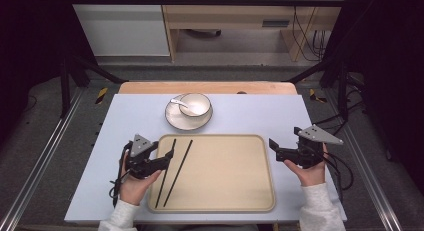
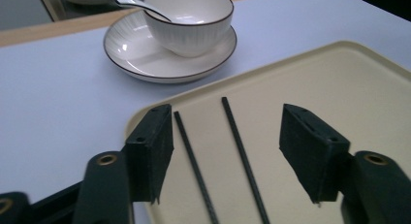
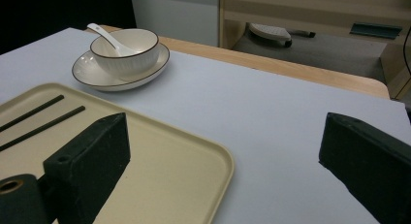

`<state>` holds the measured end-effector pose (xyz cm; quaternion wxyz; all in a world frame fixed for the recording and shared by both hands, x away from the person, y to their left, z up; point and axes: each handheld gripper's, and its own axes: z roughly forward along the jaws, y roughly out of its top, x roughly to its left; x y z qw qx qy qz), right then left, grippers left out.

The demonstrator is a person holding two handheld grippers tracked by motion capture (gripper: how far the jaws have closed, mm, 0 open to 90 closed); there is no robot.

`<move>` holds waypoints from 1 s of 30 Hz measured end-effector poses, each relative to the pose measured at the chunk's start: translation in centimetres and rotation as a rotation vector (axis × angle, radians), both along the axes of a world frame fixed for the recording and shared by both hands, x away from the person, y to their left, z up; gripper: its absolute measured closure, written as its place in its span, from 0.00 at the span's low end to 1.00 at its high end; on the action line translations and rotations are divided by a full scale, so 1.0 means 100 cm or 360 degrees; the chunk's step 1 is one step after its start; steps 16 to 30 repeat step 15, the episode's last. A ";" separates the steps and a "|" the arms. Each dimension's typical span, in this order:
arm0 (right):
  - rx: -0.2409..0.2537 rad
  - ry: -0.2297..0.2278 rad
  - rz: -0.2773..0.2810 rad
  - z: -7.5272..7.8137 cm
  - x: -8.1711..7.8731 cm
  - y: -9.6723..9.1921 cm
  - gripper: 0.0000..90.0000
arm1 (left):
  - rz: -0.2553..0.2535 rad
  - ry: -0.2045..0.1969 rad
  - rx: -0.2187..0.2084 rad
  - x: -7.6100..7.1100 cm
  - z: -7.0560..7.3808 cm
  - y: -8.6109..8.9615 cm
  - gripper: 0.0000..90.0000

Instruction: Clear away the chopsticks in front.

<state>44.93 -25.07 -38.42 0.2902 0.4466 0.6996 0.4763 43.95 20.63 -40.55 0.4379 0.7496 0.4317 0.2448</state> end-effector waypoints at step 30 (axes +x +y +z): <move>0.0008 0.0008 -0.0009 -0.001 0.002 0.000 0.05 | 0.0067 -0.0012 -0.0055 0.000 -0.008 0.058 0.17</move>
